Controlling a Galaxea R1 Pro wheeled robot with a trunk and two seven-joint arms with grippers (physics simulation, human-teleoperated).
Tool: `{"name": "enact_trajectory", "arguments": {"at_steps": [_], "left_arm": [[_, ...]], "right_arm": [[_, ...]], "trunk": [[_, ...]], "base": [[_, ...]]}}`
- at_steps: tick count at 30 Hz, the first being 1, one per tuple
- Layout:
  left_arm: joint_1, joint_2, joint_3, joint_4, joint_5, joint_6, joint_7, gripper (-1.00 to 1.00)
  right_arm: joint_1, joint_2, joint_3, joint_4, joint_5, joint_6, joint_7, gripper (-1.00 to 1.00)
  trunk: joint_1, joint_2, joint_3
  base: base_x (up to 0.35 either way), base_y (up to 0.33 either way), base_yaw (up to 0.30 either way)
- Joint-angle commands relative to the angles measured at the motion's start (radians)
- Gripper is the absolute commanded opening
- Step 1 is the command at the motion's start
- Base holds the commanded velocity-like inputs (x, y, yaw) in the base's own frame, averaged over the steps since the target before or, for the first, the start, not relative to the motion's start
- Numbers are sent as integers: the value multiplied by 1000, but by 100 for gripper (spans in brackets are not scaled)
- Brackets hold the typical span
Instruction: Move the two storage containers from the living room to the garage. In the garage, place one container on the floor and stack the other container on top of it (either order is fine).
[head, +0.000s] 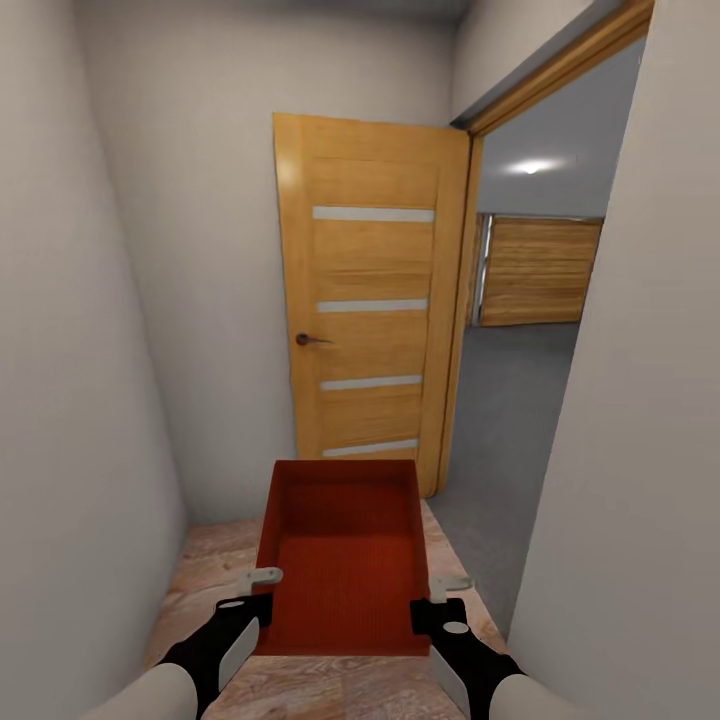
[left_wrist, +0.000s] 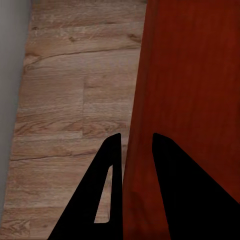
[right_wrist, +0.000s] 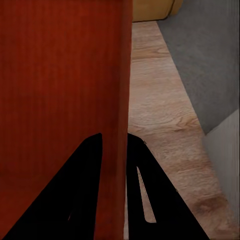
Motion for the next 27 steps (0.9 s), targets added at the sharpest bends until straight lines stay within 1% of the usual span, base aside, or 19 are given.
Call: {"name": "enact_trajectory", "arguments": {"at_steps": [1, 7, 27], "left_arm": [[-1, 69, 40, -6, -26, 7, 13, -100], [-1, 69, 41, -3, -26, 7, 13, -100], [-1, 67, 41, -2, -26, 7, 13, -100]], "right_arm": [[-1, 0, -13, 2, -21, -3, -4, -100], [-1, 0, -13, 2, -21, -3, -4, -100], [-1, 0, -13, 2, -21, -3, -4, -100]], "trunk": [[0, -1, -1], [0, -1, -1], [0, -1, -1]], "base": [[0, 0, -287], [34, 20, -287], [243, 216, -287]]}}
